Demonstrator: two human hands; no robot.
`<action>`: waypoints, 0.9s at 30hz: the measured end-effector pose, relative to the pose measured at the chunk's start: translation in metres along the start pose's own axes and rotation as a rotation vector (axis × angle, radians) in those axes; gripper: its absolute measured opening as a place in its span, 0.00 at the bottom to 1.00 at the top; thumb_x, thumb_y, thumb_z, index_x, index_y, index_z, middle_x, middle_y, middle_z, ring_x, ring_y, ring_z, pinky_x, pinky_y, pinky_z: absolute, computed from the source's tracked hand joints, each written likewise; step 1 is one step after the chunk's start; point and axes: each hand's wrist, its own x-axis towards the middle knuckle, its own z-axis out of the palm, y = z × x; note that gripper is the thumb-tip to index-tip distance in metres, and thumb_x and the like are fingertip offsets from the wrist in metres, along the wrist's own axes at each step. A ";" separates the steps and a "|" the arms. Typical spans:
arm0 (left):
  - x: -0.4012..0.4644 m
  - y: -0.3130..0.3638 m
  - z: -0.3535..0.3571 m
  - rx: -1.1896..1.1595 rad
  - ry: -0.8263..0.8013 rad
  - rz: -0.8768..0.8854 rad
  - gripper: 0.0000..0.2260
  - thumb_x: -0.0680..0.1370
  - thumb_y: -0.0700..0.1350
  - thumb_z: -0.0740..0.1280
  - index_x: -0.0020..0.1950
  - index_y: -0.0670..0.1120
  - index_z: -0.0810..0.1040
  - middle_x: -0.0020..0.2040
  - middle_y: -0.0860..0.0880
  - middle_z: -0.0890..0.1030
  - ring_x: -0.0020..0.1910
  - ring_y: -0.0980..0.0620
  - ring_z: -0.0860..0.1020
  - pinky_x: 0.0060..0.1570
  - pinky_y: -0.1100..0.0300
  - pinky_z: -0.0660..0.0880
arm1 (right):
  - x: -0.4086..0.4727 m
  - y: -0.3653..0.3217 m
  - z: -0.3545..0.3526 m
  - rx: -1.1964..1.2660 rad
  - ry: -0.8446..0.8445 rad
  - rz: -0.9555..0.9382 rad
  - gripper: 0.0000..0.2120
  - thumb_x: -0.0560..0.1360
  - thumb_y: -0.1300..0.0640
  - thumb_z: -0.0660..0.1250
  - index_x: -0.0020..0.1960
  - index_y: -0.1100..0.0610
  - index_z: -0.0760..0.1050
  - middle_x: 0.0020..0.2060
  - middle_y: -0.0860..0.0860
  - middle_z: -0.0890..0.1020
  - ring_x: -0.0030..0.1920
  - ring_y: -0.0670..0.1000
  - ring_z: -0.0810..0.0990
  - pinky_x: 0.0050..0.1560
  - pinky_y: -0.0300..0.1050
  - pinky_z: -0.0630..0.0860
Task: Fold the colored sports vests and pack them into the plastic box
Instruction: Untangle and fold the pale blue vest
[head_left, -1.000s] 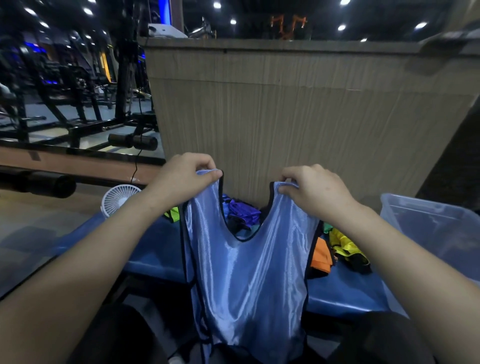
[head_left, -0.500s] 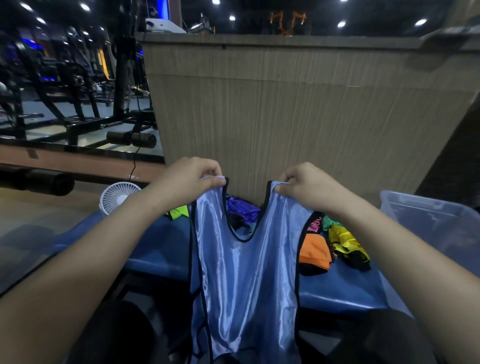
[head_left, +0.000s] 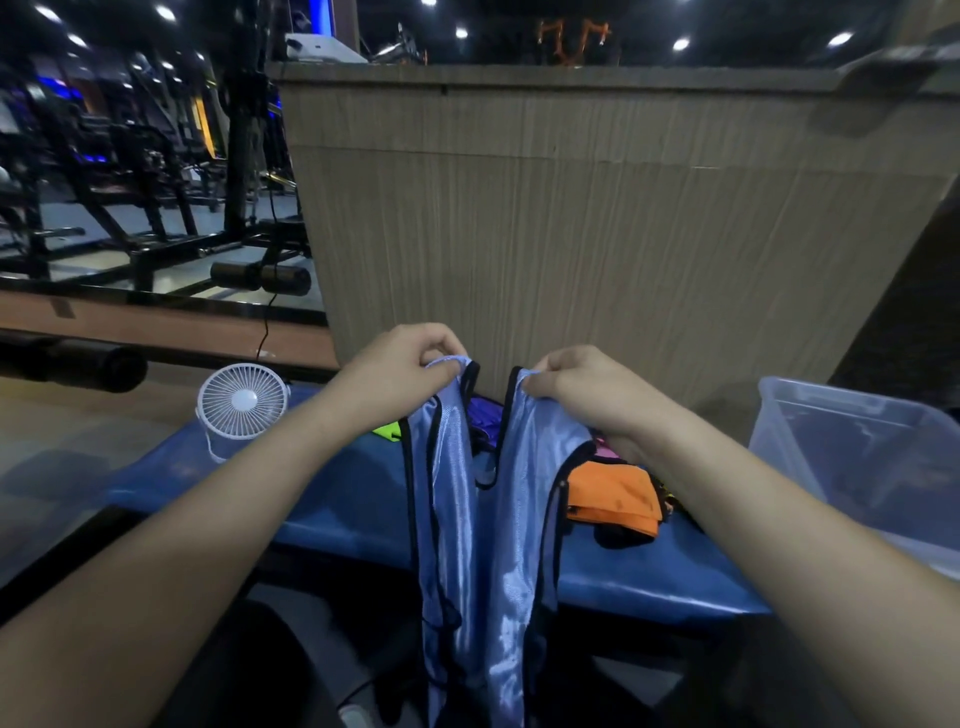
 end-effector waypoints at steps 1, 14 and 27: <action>0.001 0.001 0.001 -0.012 -0.002 -0.005 0.04 0.80 0.46 0.67 0.47 0.52 0.81 0.41 0.48 0.85 0.41 0.48 0.82 0.48 0.50 0.77 | 0.000 0.000 0.002 0.024 -0.001 0.008 0.04 0.74 0.60 0.68 0.42 0.60 0.78 0.37 0.59 0.75 0.38 0.56 0.72 0.38 0.53 0.67; -0.002 0.019 0.016 -0.210 -0.268 -0.046 0.14 0.76 0.39 0.68 0.58 0.54 0.76 0.50 0.52 0.86 0.35 0.54 0.77 0.38 0.52 0.69 | -0.005 -0.001 0.018 0.220 -0.146 0.051 0.09 0.79 0.65 0.58 0.52 0.69 0.73 0.31 0.67 0.79 0.30 0.62 0.78 0.30 0.52 0.78; -0.004 0.010 0.010 -0.347 -0.361 -0.074 0.21 0.77 0.32 0.68 0.67 0.48 0.73 0.54 0.47 0.85 0.46 0.52 0.80 0.51 0.51 0.72 | -0.014 0.000 0.018 0.370 -0.218 0.004 0.14 0.80 0.68 0.54 0.60 0.71 0.72 0.39 0.69 0.83 0.34 0.62 0.84 0.35 0.50 0.82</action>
